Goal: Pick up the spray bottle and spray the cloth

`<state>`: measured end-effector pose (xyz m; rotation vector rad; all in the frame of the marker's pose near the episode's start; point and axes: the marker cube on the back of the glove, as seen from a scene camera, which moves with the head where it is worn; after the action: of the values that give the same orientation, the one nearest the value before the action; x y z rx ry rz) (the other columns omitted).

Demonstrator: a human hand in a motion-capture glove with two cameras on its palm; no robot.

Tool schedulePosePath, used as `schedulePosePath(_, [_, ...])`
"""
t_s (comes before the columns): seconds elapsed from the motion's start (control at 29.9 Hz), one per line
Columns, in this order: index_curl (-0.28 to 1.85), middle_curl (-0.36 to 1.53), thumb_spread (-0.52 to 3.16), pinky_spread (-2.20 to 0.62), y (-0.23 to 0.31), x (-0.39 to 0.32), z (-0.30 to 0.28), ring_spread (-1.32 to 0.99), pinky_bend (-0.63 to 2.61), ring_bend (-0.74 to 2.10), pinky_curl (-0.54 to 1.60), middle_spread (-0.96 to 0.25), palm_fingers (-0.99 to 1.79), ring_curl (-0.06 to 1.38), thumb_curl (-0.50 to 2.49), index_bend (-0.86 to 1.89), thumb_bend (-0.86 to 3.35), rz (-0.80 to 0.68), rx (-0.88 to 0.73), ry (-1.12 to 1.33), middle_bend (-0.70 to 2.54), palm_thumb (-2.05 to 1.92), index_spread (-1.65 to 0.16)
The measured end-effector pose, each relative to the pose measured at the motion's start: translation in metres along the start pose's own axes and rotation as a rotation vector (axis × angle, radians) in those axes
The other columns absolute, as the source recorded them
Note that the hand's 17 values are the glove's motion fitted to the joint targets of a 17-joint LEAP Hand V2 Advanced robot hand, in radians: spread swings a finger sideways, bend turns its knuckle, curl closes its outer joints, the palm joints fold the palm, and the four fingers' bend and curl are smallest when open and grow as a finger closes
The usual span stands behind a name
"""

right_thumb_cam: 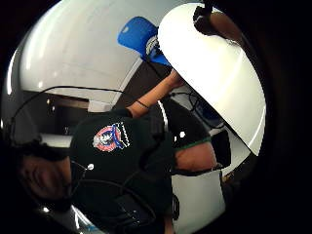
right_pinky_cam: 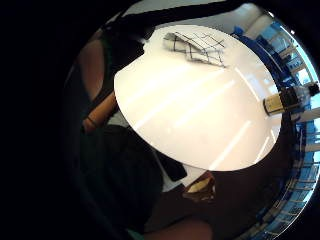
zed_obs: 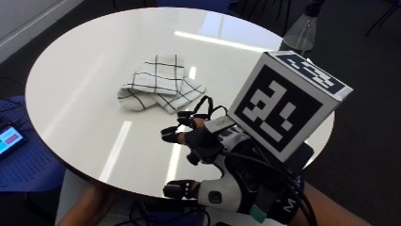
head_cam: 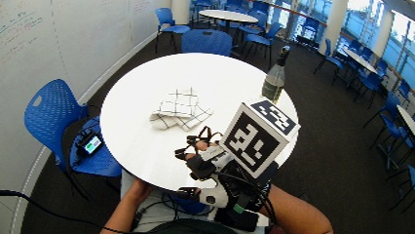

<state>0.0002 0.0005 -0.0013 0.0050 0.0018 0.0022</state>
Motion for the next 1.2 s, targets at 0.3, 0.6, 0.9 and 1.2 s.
schedulePosePath(0.3, [0.23,0.13,0.84,0.21,0.002,0.002,-0.002,0.06,0.32,0.30,0.18,0.03,0.57,0.17,0.15,0.33,0.26,0.010,0.015,0.006,0.18,0.48,-0.32])
schedulePosePath(0.6, [0.28,0.17,1.03,0.24,-0.001,0.006,-0.001,0.07,0.29,0.29,0.22,0.03,0.57,0.20,0.20,0.29,0.21,0.020,0.055,-0.015,0.17,0.51,-0.36])
schedulePosePath(0.9, [0.30,0.21,1.11,0.25,-0.019,0.028,-0.010,0.06,0.27,0.30,0.25,0.03,0.63,0.23,0.24,0.23,0.15,0.075,0.200,-0.088,0.18,0.53,-0.37])
schedulePosePath(1.2, [0.32,0.25,1.15,0.25,-0.041,0.061,-0.020,0.05,0.23,0.29,0.27,0.03,0.67,0.25,0.27,0.19,0.11,0.167,0.291,-0.157,0.18,0.56,-0.36])
